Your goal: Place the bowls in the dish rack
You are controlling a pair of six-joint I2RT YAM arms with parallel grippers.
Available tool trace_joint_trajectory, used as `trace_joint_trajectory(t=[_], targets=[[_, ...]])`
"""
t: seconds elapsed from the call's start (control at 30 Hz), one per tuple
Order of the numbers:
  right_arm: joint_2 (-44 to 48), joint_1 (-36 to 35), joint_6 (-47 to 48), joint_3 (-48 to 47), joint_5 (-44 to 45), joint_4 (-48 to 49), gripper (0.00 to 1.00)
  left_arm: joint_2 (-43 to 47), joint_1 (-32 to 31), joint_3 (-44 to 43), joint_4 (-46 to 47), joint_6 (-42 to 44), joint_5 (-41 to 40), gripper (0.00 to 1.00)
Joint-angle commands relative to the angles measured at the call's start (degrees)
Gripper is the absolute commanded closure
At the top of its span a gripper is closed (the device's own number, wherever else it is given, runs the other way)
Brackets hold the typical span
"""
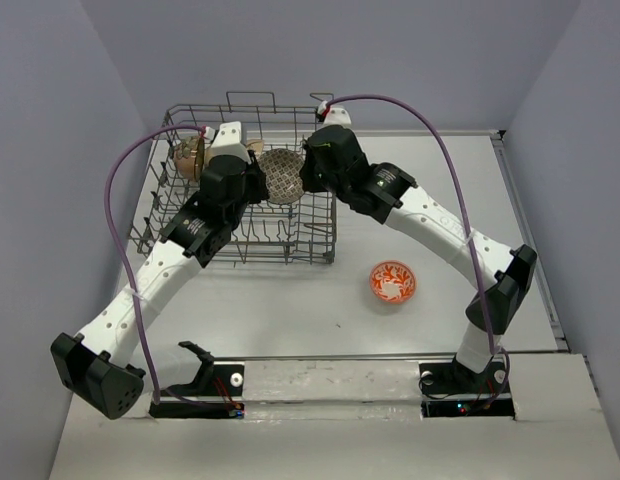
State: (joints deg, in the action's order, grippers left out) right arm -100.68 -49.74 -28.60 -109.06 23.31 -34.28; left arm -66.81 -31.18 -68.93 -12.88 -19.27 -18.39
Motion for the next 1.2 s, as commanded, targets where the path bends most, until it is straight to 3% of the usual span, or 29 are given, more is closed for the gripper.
trace_joint_trajectory(t=[0.0,0.2,0.4,0.6,0.73,0.9,1.17], targets=[[0.67,-0.89,0.12,-3.8,0.33,5.54,0.99,0.01,-0.2,0.02,1.63,-0.16,-0.24,0.71],[-0.21,-0.89,0.47,-4.06,0.42,5.63,0.99,-0.08,-0.2,-0.24,1.28,0.11,-0.24,1.0],[-0.74,-0.89,1.0,-4.24,0.86,5.63,0.98,0.36,-0.2,-0.59,1.02,0.37,-1.38,1.0],[-0.57,-0.89,2.23,-4.32,2.7,5.46,0.62,0.62,-0.02,-2.97,-0.03,1.25,-6.03,1.0],[1.01,-0.89,3.2,-3.19,6.56,5.02,0.51,1.15,2.43,-4.2,-0.3,1.95,-6.92,1.0],[5.75,-0.89,3.99,1.47,9.99,5.71,0.48,1.94,6.3,-4.46,-0.56,2.3,-7.18,1.0],[9.63,-0.89,5.57,11.14,18.08,7.3,0.46,-1.13,10.7,-9.12,-0.65,9.32,-25.79,1.0]])
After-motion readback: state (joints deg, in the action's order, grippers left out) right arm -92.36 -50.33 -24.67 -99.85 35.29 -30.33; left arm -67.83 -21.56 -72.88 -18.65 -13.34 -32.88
